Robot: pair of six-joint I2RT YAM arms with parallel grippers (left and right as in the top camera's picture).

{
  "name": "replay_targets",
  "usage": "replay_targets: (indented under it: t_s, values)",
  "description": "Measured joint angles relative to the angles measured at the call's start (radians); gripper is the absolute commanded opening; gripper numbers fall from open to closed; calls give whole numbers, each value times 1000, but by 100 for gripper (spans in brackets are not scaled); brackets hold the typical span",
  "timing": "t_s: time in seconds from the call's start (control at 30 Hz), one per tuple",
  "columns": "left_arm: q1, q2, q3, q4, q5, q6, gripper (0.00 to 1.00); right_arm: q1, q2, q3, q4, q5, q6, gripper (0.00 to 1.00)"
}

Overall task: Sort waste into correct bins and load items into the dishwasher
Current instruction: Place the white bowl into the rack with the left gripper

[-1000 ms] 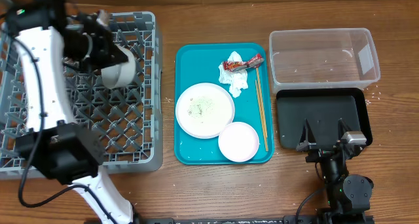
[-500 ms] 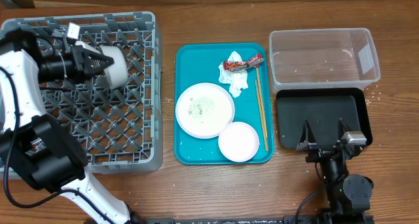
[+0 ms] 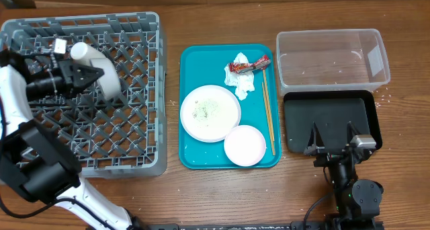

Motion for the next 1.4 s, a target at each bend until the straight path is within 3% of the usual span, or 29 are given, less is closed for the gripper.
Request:
replay_targets:
  t_s: [0.63,0.97,1.03,1.07,1.1,1.13,1.2,1.4]
  values:
    - [-12,0,-87,99,83,3,4,0,0,0,0,0,0,100]
    - [-9,-21,-89,103,-10,-78,9,0,0,0,0,0,1,100]
    - [-7,-29,-89,102,-40,-108,13,0,0,0,0,0,0,100]
    - [-5,-34,-89,101,-60,-123,20,0,0,0,0,0,0,100]
    - [-2,-38,-87,98,-81,-137,52,0,0,0,0,0,1,100]
    - [5,-41,-82,97,-117,-159,60,0,0,0,1,0,0,100]
    - [9,-43,-69,93,-179,-179,68,0,0,0,0,0,1,100]
    - [13,-46,-6,114,-538,-309,69,0,0,0,0,0,1,100]
